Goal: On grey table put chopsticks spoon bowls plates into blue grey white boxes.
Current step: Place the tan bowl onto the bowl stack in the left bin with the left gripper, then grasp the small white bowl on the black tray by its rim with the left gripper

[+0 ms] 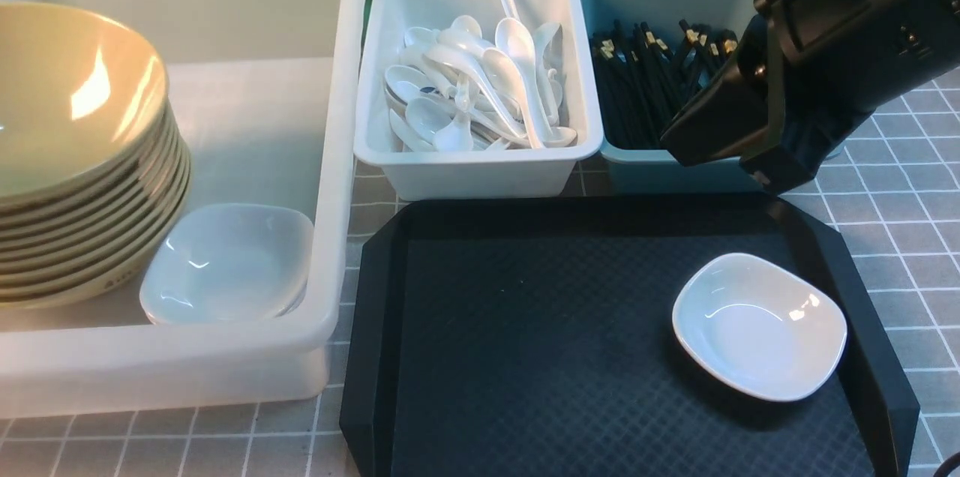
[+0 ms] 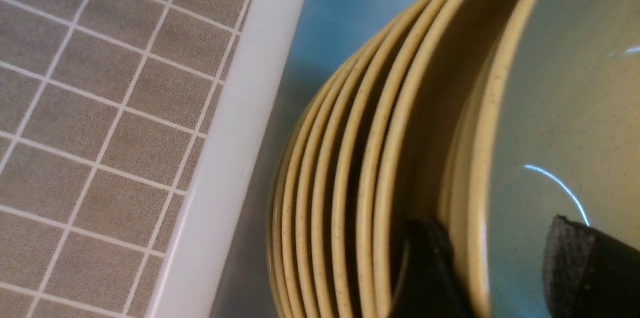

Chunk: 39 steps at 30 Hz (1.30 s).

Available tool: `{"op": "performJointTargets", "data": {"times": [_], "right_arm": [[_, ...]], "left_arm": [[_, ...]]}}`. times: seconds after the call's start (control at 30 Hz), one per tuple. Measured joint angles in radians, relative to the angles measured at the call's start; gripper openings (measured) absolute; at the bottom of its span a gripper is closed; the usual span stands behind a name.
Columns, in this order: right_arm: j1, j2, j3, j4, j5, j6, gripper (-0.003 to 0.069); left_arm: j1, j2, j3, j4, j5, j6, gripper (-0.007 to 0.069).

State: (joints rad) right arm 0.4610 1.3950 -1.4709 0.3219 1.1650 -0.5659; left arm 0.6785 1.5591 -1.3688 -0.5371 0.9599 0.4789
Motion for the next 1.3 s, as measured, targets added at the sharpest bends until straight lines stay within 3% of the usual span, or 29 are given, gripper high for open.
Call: {"op": "performJointTargets", "data": {"times": [0.17, 0.33, 0.4, 0.47, 0.6, 0.63, 0.7, 0.8, 0.83, 1.13, 1.3], "right_arm": [[0.0, 0.0, 0.0, 0.0, 0.0, -0.003, 0.0034], [0.0, 0.0, 0.0, -0.005, 0.0, -0.003, 0.0034], [0.0, 0.0, 0.0, -0.039, -0.01, 0.007, 0.0034], [0.0, 0.0, 0.0, -0.093, -0.028, 0.056, 0.0034], [-0.001, 0.0, 0.0, -0.241, -0.031, 0.214, 0.0034], [-0.001, 0.0, 0.0, -0.241, -0.029, 0.221, 0.0034], [-0.002, -0.001, 0.0, -0.322, 0.018, 0.304, 0.0034], [-0.002, -0.023, 0.013, -0.362, 0.058, 0.346, 0.0034], [-0.002, -0.066, 0.052, -0.377, 0.069, 0.369, 0.0036], [-0.002, -0.4, 0.296, -0.522, 0.093, 0.476, 0.004], [-0.002, -0.516, 0.366, -0.53, 0.097, 0.491, 0.0042]], "left_arm": [[-0.001, -0.033, -0.029, 0.061, 0.01, 0.003, 0.0519], [-0.006, -0.079, -0.142, 0.113, 0.066, -0.077, 0.0552], [-0.056, -0.106, -0.225, 0.121, 0.142, -0.139, 0.0537], [-0.162, -0.13, -0.276, 0.124, 0.198, -0.166, 0.051], [-0.504, -0.142, -0.303, 0.13, 0.26, -0.176, 0.0451], [-0.543, -0.141, -0.303, 0.132, 0.262, -0.176, 0.0449], [-0.775, -0.102, -0.297, 0.176, 0.264, -0.181, 0.043], [-0.959, -0.038, -0.292, 0.235, 0.248, -0.209, 0.0424], [-1.09, 0.031, -0.292, 0.262, 0.218, -0.228, 0.0424], [-1.4, 0.357, -0.303, 0.23, 0.019, -0.244, 0.0424], [-1.459, 0.505, -0.358, 0.216, -0.143, -0.254, 0.0424]]}}
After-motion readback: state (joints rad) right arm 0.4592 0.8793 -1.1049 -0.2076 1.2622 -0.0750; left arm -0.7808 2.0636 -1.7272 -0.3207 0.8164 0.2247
